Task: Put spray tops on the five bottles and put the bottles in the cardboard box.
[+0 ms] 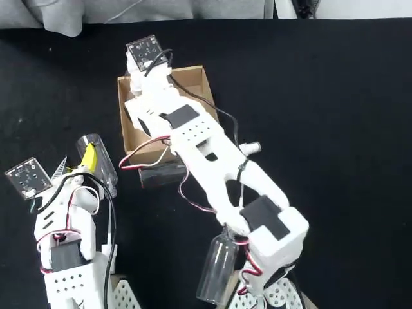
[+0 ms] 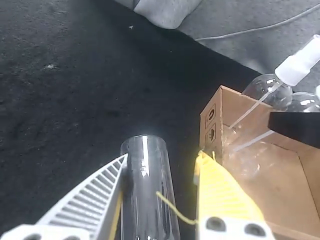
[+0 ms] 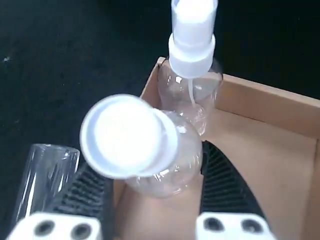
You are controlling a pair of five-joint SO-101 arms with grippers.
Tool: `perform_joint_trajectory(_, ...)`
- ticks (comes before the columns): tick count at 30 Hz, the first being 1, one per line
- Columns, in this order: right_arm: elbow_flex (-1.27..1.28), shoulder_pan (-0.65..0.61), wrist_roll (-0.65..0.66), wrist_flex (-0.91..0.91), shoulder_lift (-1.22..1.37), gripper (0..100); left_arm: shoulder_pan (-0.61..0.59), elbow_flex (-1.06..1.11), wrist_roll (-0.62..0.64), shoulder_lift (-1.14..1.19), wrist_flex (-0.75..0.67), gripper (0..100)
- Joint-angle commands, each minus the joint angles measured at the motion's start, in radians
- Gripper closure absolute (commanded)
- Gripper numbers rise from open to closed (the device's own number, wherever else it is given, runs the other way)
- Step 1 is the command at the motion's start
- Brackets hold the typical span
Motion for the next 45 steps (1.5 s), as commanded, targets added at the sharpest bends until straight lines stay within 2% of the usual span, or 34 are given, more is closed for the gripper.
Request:
perform_joint_trajectory(1,-0.096,-0.02,-0.011,-0.034,0.013,89.6,-0.008,0.025,-0.006,-0.008,0.0,80)
perform_joint_trajectory(16,-0.22,-0.02,-0.011,-0.031,0.189,89.6,-0.008,0.025,-0.006,-0.008,0.0,80)
perform_joint_trajectory(29,-0.22,-0.021,-0.011,-0.026,0.208,89.4,-0.008,0.025,-0.006,-0.008,0.0,80)
perform_joint_trajectory(35,-0.228,-0.032,-0.011,0.034,0.208,79.9,-0.008,0.025,-0.006,-0.008,0.0,80)
perform_joint_trajectory(45,-0.228,-0.038,-0.009,0.051,0.205,78.0,-0.008,0.025,-0.006,-0.008,0.0,80)
